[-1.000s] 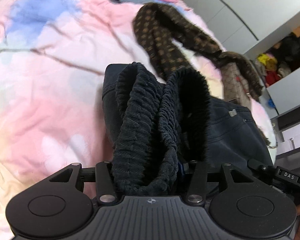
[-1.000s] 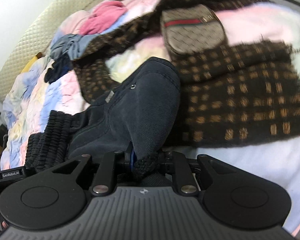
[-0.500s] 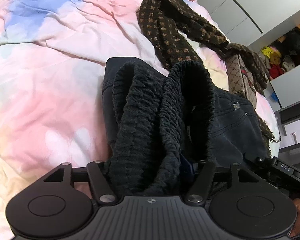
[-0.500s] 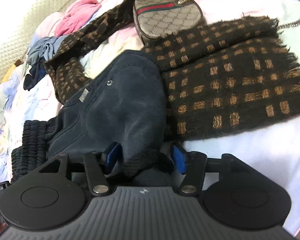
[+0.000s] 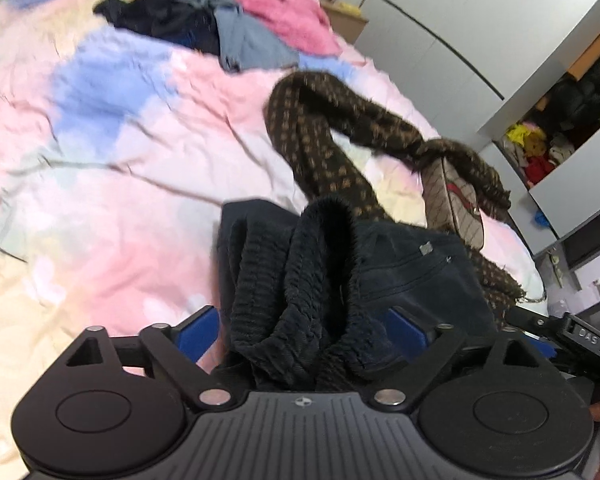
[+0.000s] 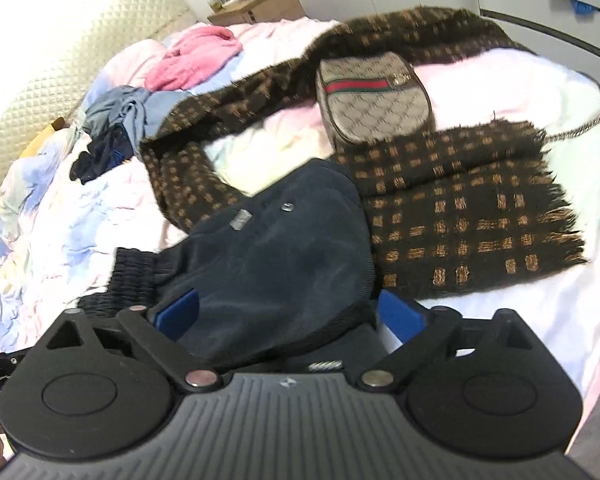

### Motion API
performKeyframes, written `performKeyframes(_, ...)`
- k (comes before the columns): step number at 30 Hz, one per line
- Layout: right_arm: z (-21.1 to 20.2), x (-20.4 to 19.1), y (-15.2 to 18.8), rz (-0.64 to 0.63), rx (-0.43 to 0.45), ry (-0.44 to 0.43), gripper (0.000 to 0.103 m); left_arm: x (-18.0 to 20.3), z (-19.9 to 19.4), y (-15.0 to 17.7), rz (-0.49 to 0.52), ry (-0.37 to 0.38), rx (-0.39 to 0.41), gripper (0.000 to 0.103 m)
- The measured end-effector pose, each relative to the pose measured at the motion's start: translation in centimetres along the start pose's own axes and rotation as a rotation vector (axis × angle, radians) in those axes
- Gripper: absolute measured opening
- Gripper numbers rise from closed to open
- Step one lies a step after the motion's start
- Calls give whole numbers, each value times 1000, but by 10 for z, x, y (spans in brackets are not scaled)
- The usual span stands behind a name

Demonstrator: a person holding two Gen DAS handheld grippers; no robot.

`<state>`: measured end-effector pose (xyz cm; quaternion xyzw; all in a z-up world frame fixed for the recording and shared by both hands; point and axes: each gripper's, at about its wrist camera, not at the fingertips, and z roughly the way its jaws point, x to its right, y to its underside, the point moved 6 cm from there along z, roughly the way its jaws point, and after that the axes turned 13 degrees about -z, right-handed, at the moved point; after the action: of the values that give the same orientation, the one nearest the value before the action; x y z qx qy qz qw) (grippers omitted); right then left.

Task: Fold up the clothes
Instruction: 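Lower the trouser bundle onto the duvet and open both tools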

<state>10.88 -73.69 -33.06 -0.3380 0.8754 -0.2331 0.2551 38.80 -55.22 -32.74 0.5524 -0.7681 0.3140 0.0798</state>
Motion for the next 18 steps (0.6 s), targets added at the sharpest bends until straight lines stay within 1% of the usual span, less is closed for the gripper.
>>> performKeyframes(3,-23,-14,-3,-26,21,6,102,6,-29,-1,23,2,44,93)
performKeyframes(4,-31,-19,-3,-36,27,13,103,9,-39,-1,32,1,59,94)
performKeyframes(5,-39,-24,-3,-43,32,20,103,11,-50,0,42,-7,71,99)
performKeyframes(8,-62,-37,-1,-51,43,30,103,14,-84,3,77,-33,114,102)
performKeyframes(10,-78,-45,1,-51,54,39,103,15,-107,5,103,-50,144,103)
performKeyframes(14,-111,-63,9,-63,72,52,103,7,-149,11,125,-81,170,103)
performKeyframes(18,-142,-85,16,-94,94,70,103,-1,-184,20,176,-121,199,103)
